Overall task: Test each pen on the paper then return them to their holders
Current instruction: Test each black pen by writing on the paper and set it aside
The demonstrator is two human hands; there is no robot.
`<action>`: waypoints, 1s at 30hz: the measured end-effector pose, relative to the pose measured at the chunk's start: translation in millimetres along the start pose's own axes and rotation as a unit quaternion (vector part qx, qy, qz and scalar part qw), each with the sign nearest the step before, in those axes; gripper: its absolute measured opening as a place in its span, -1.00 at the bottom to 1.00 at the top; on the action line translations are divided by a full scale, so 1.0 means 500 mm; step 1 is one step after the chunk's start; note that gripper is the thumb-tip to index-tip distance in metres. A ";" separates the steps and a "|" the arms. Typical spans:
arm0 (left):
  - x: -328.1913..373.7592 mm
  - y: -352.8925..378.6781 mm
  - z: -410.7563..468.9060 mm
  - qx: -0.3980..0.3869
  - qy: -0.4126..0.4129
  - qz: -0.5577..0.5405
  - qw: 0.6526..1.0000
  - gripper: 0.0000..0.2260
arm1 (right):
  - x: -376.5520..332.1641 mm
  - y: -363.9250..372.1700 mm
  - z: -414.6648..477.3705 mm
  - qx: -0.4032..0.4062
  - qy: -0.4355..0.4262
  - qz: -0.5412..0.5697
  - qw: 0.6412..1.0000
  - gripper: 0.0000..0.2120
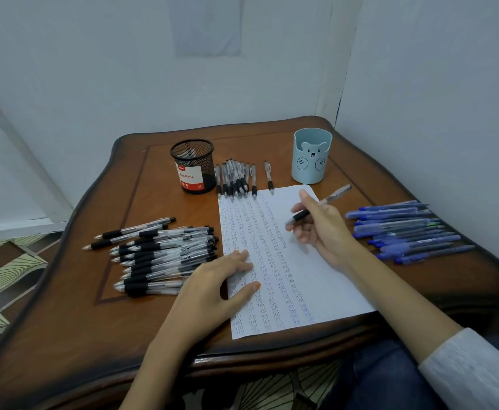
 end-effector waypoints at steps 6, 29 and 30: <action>0.005 0.000 -0.002 -0.003 0.001 0.014 1.000 -0.52 | -0.001 -0.004 -0.013 0.055 -0.045 -0.144 0.987 -0.57; 0.003 0.002 -0.003 0.003 0.005 0.011 1.000 -0.51 | -0.009 -0.009 -0.015 0.100 -0.145 -0.247 0.953 -0.71; 0.003 0.002 -0.003 0.003 0.006 0.012 1.000 -0.51 | -0.008 -0.008 -0.014 0.099 -0.147 -0.252 0.951 -0.73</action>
Point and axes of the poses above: each hand's wrist, its own z-axis towards the middle knuckle, its own y-axis out of the palm, x = y × z, the point moved 8 cm from there along z, towards the middle knuckle, and after that the axes turned 3 degrees about y, right-handed, at the moved point
